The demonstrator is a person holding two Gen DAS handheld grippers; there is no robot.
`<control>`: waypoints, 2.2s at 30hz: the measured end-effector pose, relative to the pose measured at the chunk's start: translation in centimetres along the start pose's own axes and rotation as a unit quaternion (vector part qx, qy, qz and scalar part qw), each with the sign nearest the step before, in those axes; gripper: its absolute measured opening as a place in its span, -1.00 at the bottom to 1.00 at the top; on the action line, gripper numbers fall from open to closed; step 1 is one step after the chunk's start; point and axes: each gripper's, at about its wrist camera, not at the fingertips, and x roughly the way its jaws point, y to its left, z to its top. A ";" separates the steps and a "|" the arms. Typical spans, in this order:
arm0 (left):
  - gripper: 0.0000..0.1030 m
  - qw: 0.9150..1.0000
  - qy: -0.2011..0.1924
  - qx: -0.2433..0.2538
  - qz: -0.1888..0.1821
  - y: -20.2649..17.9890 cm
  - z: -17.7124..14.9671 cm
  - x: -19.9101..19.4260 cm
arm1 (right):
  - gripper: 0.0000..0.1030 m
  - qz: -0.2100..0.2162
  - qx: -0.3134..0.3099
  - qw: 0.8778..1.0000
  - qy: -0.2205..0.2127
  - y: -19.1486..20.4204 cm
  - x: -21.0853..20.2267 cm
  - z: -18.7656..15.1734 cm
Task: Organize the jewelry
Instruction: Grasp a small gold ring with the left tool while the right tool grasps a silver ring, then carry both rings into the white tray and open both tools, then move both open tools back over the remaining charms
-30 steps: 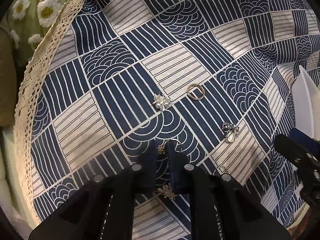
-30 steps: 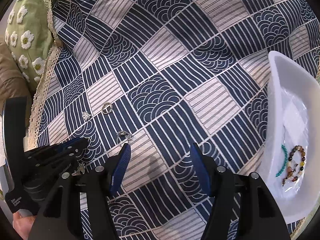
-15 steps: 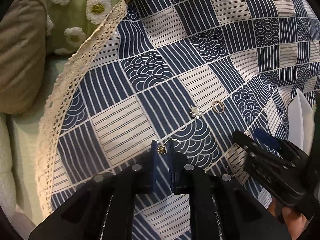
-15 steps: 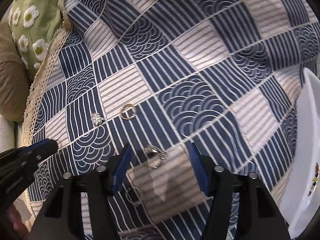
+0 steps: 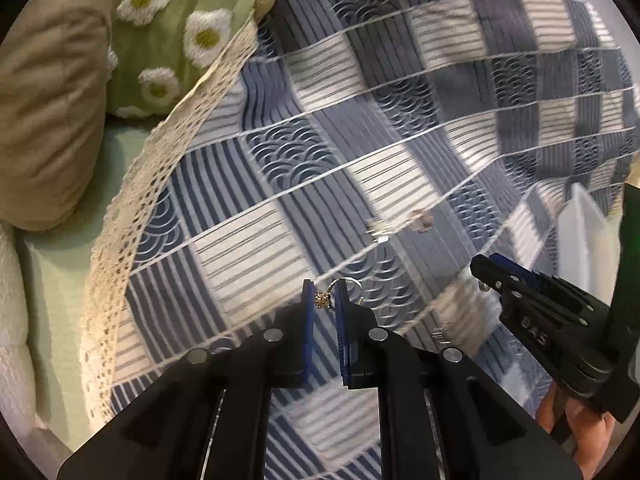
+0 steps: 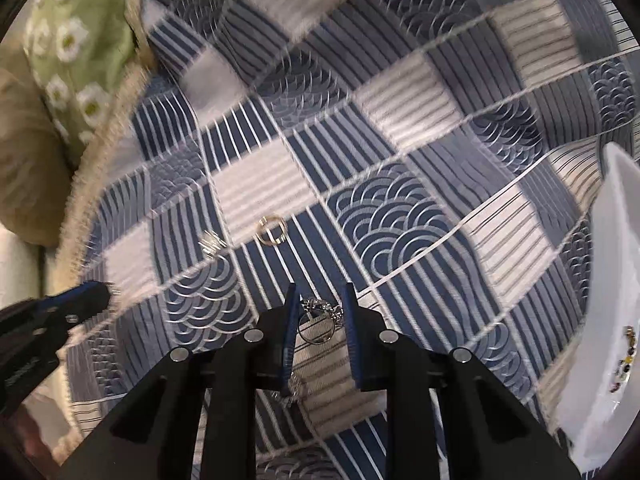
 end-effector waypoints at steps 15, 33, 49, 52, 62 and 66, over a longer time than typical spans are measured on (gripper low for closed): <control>-0.81 0.987 -0.035 0.148 -0.058 -19.9 -2.5 -3.0 | -0.57 -0.086 0.108 0.988 -0.072 -18.2 -13.7 -4.1; -0.81 0.964 0.037 0.252 -0.073 -35.8 -6.5 7.7 | -0.57 -0.133 0.116 0.984 0.034 -27.7 -8.8 -10.1; -0.71 0.965 0.028 0.250 -0.077 -35.8 -6.4 7.3 | -0.55 -0.122 0.139 0.982 0.044 -28.9 -8.3 -10.7; -0.69 0.964 0.022 0.249 -0.084 -35.8 -6.4 6.5 | -0.55 -0.116 0.148 0.981 0.039 -28.9 -8.5 -10.5; -0.41 0.972 -0.012 0.212 -0.097 -31.6 -3.1 1.1 | -0.33 -0.093 0.153 0.984 -0.001 -27.0 -11.0 -9.3; -0.26 0.982 -0.024 0.172 -0.078 -26.2 -1.6 -0.9 | -0.18 -0.072 0.127 0.989 -0.026 -23.4 -11.8 -7.9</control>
